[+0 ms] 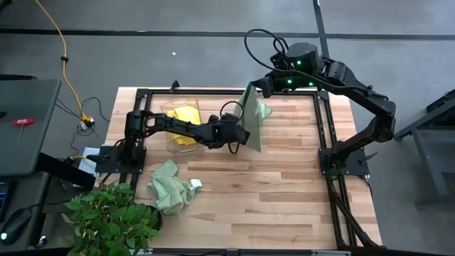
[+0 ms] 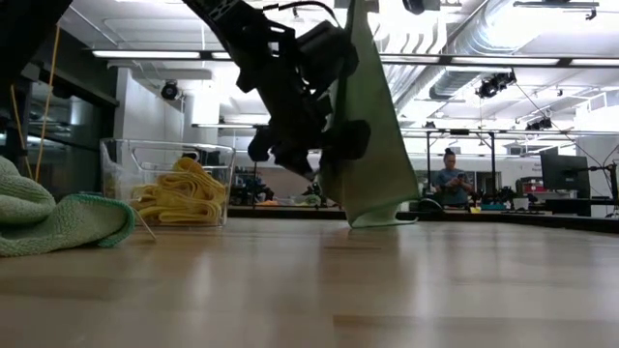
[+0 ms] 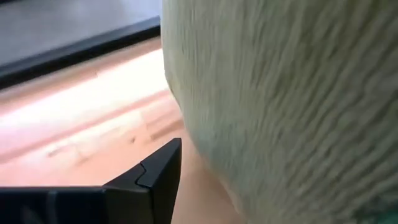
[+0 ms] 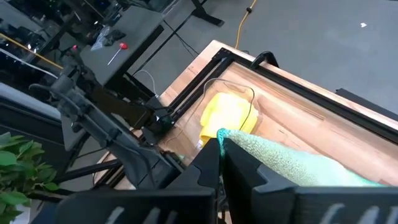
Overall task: Fold microfiber towels
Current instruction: Fold the right green towel
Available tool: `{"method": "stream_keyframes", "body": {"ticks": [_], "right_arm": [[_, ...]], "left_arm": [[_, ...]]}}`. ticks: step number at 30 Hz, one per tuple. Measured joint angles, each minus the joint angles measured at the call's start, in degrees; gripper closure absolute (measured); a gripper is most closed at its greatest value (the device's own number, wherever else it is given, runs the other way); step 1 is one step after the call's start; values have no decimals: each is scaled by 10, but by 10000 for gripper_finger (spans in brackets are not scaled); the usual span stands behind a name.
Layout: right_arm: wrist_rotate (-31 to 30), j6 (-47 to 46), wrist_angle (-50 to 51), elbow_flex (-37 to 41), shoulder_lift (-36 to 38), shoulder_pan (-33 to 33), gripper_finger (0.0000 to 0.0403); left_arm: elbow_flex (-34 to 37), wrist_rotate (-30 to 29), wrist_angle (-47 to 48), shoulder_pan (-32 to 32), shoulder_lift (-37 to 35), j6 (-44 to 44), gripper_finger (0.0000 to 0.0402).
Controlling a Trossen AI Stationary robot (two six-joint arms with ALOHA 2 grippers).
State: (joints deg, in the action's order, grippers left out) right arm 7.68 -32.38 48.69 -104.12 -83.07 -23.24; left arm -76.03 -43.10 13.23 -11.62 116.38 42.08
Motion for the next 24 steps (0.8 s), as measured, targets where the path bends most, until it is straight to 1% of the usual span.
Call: {"method": "stream_keyframes", "body": {"ticks": [5, 10, 13, 17, 21, 22, 24], "right_arm": [[-5, 12, 0, 0, 0, 0, 403], [-12, 18, 0, 0, 0, -3, 403], [-13, 18, 0, 0, 0, -6, 403], [-14, 21, 0, 0, 0, -8, 403], [-14, 28, 0, -1, 0, -12, 403], [-13, 29, 0, -1, 0, -15, 403], [-13, 37, 5, -1, 2, -22, 403]], "left_arm": [[4, 11, 28, 4, 0, 18, 251], [4, 50, 52, 9, 0, 19, 271], [4, 52, 60, 9, 0, 15, 285], [4, 60, 68, 4, 0, 10, 323], [4, 96, 68, -1, 0, -34, 385], [4, 103, 67, 0, 0, -44, 393], [3, 117, 74, 0, -8, -65, 393]]}}
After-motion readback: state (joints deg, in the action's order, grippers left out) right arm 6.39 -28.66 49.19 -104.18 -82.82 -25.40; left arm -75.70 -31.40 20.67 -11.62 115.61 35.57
